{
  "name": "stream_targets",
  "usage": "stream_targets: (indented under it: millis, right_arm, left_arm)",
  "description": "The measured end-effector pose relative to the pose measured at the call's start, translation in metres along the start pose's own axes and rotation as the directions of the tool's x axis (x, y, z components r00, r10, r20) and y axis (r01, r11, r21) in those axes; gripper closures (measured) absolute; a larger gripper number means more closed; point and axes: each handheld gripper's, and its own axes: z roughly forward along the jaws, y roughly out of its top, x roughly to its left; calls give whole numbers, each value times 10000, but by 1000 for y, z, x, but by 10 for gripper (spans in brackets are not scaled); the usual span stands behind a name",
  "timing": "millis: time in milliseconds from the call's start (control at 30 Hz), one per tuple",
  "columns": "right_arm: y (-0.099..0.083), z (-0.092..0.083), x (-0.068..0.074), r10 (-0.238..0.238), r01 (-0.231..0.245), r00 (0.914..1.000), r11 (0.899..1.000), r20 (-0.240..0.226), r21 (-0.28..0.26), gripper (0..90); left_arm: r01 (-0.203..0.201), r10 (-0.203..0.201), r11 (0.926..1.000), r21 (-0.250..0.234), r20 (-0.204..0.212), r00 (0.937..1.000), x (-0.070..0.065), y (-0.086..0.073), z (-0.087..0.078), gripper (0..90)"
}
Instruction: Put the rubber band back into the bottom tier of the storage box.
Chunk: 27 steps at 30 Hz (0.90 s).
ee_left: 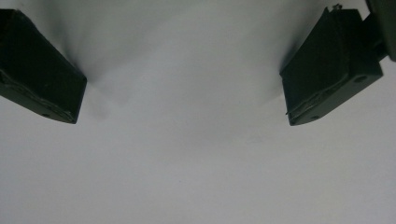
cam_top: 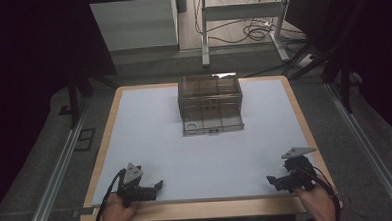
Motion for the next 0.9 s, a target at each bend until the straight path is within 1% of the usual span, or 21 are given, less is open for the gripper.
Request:
stream_targets:
  millis: [233, 433, 467, 533, 633, 700, 767, 800, 900]
  right_arm:
    - [-8, -6, -5, 177, -177, 9997, 9998, 139, -23, 75]
    - [-15, -9, -10, 318, -321, 9991, 9994, 274, 121, 75]
    - [-18, -9, -11, 451, -456, 9986, 9988, 284, 191, 75]
    - [-19, -9, -12, 478, -485, 9984, 9986, 313, 208, 75]
    - [-23, -10, -15, 620, -632, 9974, 9974, 377, 337, 75]
    - [-26, -8, -17, 596, -624, 9968, 9966, 531, 541, 74]
    - [-27, -6, -18, 630, -665, 9968, 9952, 501, 724, 73]
    - [-28, -5, -19, 632, -676, 9964, 9946, 572, 788, 70]
    - [-27, -4, -19, 590, -632, 9969, 9944, 519, 843, 59]
  left_arm:
    - [3, -3, 10000, 1, 2, 10000, 0, 0, 0, 0]
    - [0, 0, 10000, 1, 1, 10000, 0, 0, 0, 0]
    - [3, -3, 10000, -1, 2, 10000, 0, 0, 0, 0]
    - [1, -1, 10000, -2, 2, 10000, 0, 0, 0, 0]
    - [0, 0, 10000, 0, 1, 10000, 0, 0, 0, 0]
    - [1, -1, 10000, -1, 1, 10000, 0, 0, 0, 0]
    - [2, -2, 10000, 0, 1, 10000, 0, 0, 0, 0]
    - [1, -1, 10000, 0, 1, 10000, 0, 0, 0, 0]
    - [2, -2, 10000, -2, 1, 10000, 0, 0, 0, 0]
